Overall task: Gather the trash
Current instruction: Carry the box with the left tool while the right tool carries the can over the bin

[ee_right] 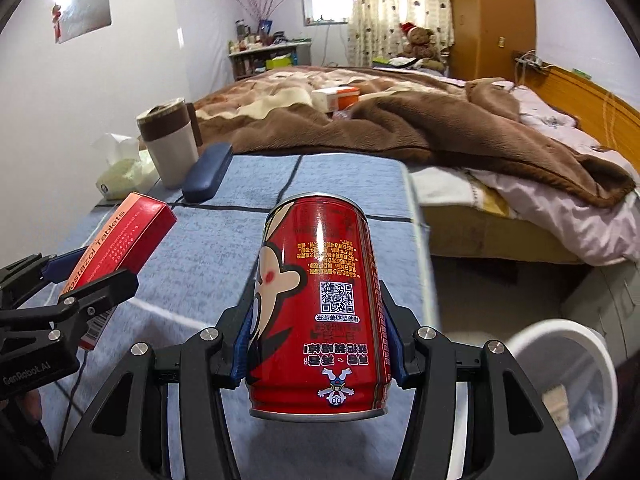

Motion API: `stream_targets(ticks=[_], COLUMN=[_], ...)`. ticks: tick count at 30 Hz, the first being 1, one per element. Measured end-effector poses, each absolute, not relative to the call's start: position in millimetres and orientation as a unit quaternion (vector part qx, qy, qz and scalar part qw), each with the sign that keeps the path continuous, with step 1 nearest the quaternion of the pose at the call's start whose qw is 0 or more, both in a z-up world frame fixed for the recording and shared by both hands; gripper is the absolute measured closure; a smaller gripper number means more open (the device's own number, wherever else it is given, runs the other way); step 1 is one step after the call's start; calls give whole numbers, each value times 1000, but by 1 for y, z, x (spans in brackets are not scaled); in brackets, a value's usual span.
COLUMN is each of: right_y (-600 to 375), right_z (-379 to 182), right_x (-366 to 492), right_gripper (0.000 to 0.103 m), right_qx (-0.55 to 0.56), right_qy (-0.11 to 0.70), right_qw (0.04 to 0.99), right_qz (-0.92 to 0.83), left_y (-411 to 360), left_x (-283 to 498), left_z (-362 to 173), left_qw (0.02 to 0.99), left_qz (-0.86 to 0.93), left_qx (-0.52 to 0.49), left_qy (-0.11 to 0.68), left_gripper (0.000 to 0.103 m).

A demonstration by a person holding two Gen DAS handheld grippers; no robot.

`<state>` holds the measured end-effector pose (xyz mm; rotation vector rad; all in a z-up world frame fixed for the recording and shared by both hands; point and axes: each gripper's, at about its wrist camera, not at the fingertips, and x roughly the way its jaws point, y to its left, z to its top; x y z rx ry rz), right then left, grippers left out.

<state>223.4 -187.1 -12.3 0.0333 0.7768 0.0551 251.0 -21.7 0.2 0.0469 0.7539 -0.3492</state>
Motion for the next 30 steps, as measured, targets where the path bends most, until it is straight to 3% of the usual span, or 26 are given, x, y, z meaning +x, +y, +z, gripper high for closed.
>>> stream_targets(ticks=[17,30], right_y=[-252,-319], right_z=[17,1], right_x=[141,104], right_gripper=[49,49], right_qx=[34,63], right_qy=[334,354], right_qw=[941,924], right_qz=[-46,-131], left_y=[-87,-174], left_x=[178,148], left_z=[33,26], left_qw=[914,885], left_qz=[-252,-332], left_qx=[35,60], left_qy=[316,321], left_gripper=[39,39])
